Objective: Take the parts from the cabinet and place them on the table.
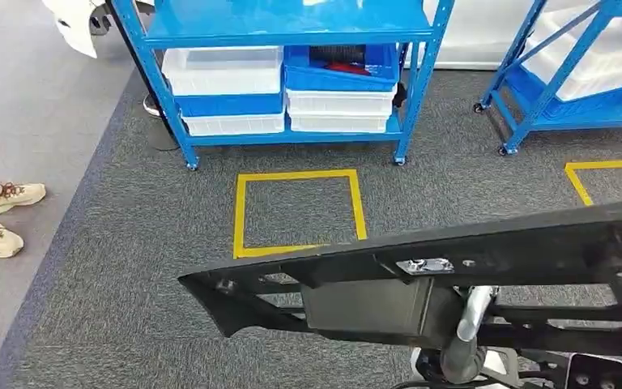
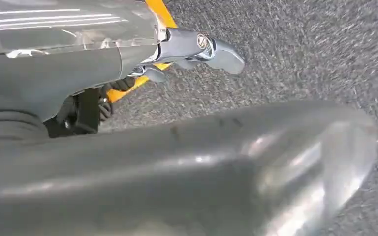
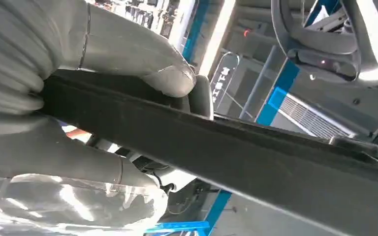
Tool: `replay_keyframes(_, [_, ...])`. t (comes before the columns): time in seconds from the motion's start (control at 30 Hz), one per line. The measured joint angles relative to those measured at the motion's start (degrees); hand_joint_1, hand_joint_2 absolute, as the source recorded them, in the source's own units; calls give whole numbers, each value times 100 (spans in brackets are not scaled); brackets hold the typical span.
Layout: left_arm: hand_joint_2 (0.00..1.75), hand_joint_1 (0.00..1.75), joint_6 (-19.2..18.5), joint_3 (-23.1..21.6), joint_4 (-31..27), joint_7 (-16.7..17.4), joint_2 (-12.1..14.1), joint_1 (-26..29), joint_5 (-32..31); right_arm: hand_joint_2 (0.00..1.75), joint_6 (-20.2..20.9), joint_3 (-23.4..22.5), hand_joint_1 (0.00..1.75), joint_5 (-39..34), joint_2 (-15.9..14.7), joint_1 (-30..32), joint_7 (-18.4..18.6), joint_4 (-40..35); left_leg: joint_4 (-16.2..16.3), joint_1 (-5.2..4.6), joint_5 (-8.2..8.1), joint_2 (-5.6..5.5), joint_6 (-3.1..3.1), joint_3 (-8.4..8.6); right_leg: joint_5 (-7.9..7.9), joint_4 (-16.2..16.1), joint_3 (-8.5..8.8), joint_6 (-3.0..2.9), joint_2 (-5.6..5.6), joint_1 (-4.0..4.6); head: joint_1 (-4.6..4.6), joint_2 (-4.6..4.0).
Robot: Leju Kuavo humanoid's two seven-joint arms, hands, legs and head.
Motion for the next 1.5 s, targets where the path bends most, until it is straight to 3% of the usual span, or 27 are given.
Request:
replay_keyframes(0.03, [0,0,-4,11,0,0,2,7,0,175,4,2,175,-13,0,0,2,0,276,10,-28,0,-14,-139,5,10,-10,5,19,0,0,0])
replay_keyframes(0.07, [0,0,-9,13,0,0,4,12,2,175,4,0,175,-20,0,-3,0,-2,222,21,89,0,-21,-118,7,20,-12,9,53,-3,0,0])
replay_keyframes(0.17, [0,0,-15,15,0,0,22,11,4,175,7,0,175,-44,0,-22,2,-4,-1116,62,853,-94,-15,505,4,85,-17,39,188,-15,0,0])
replay_keyframes(0.2, [0,0,-15,15,0,0,31,15,4,175,18,0,175,-68,0,-27,2,-4,-1392,82,817,-318,-1,623,5,102,-43,75,221,-10,0,0])
replay_keyframes(0.23, [0,0,-17,17,0,0,33,19,2,175,22,0,175,-74,0,-44,2,-4,-1483,65,810,-348,21,614,16,142,-91,119,284,13,0,0])
replay_keyframes(0.33, [0,0,-22,20,0,20,33,14,0,175,39,0,175,-20,0,-23,2,-31,-1472,36,859,-210,119,600,102,94,-141,255,417,-11,0,0])
replay_keyframes(0.37, [0,0,-22,22,0,22,31,7,18,175,28,0,175,11,-2,-17,2,-53,-1523,77,908,-145,182,605,72,134,-159,267,379,-26,0,0])
replay_keyframes(0.4, [0,0,-22,22,0,28,31,3,0,175,13,0,175,26,-2,-26,0,-59,-1525,72,924,-94,213,596,-60,278,-220,284,227,-18,0,0])
replay_keyframes(0.5, [0,0,-22,28,0,33,33,21,0,175,13,0,175,59,-2,-23,0,-66,-1520,49,939,56,246,546,-723,1537,-802,342,71,-24,0,0])
replay_keyframes(0.57, [0,0,-22,53,0,42,33,20,4,175,-7,0,175,114,-2,-21,2,-68,-1513,40,939,170,246,534,-729,1837,-919,351,55,-24,0,0])
replay_keyframes(0.6, [0,0,-26,66,0,52,33,16,2,175,-28,0,175,153,-2,-22,2,-70,-1512,38,938,204,244,536,-641,1727,-853,347,45,-24,0,0])
replay_keyframes(0.67, [0,0,-55,81,2,94,28,2,2,175,-142,17,175,260,-9,-19,0,-131,-1502,32,922,317,223,554,-111,650,-263,291,-85,-12,0,0])
replay_keyframes(0.7, [0,0,-66,87,2,107,26,-1,2,175,-228,37,175,317,-13,-22,0,-164,-1499,17,911,346,206,567,-21,238,-38,244,-326,15,0,0])
replay_keyframes(0.73, [0,0,-70,96,2,122,24,1,4,175,-340,78,175,406,-24,-39,0,-205,-1458,-36,880,386,156,555,-85,84,-1,192,-463,99,0,0])
replay_keyframes(0.87, [0,0,-114,107,2,295,22,-31,4,175,-663,232,175,584,-98,-29,0,-346,-1495,-36,860,579,42,592,-22,62,-47,62,-201,70,0,0])
replay_keyframes(0.9, [0,0,-127,107,2,315,26,-49,4,175,-706,269,175,601,-114,-27,0,-383,-1430,-3,785,425,12,576,-2,35,-37,34,-159,43,0,0])
replay_keyframes(0.97, [0,0,-135,109,2,328,15,-47,0,175,-748,348,175,616,-136,-48,2,-426,-750,19,346,107,-20,267,19,32,-56,-19,-55,39,0,0])
replay_keyframes(1.03, [0,0,-135,109,2,330,2,-16,-2,175,-748,385,175,630,-162,-41,2,-433,158,23,7,22,-37,-154,31,43,-79,-35,93,49,-2,0])
replay_keyframes(1.07, [0,0,-131,111,2,330,2,-8,0,175,-748,415,175,630,-173,-36,2,-433,312,23,36,8,-41,-235,31,52,-86,-35,173,50,0,0])
replay_keyframes(1.1, [0,0,-131,111,2,328,2,-7,2,175,-748,433,175,632,-186,-35,2,-433,174,23,196,4,-34,-179,32,65,-87,-33,251,50,0,0])
replay_keyframes(1.17, [0,0,-135,111,2,323,2,-19,0,175,-750,439,175,634,-203,-37,2,-433,-706,24,733,-70,5,221,27,96,-81,-20,392,47,0,0])
replay_keyframes(1.2, [0,0,-135,111,2,317,2,-23,0,175,-756,442,175,632,-214,-37,0,-435,-1170,25,936,-251,35,427,23,108,-86,-4,447,41,0,0])
replay_keyframes(1.23, [0,0,-120,111,2,310,2,-26,0,175,-776,446,175,614,-225,-45,2,-435,-1403,34,866,-464,62,506,21,143,-115,38,503,76,0,0])
replay_keyframes(1.33, [0,0,-35,111,2,310,2,-52,-2,175,-833,485,175,523,-288,-34,2,-435,-1434,-13,876,-329,131,516,88,100,-172,164,666,10,0,0])
replay_keyframes(1.37, [0,0,-15,114,2,313,-4,-63,4,175,-839,490,175,503,-304,-32,2,-435,-1495,29,918,-268,181,530,107,87,-186,208,726,42,0,0])
replay_keyframes(1.43, [0,0,-11,116,2,321,-26,-75,37,175,-839,492,175,472,-348,-38,0,-444,-1565,50,975,-135,257,549,-112,364,-314,236,260,51,2,0])
replay_keyframes(1.5, [0,0,-4,118,2,324,-26,-47,63,175,-846,498,175,466,-374,-33,2,-442,-1564,28,970,6,274,540,-568,1219,-719,281,92,15,0,0])
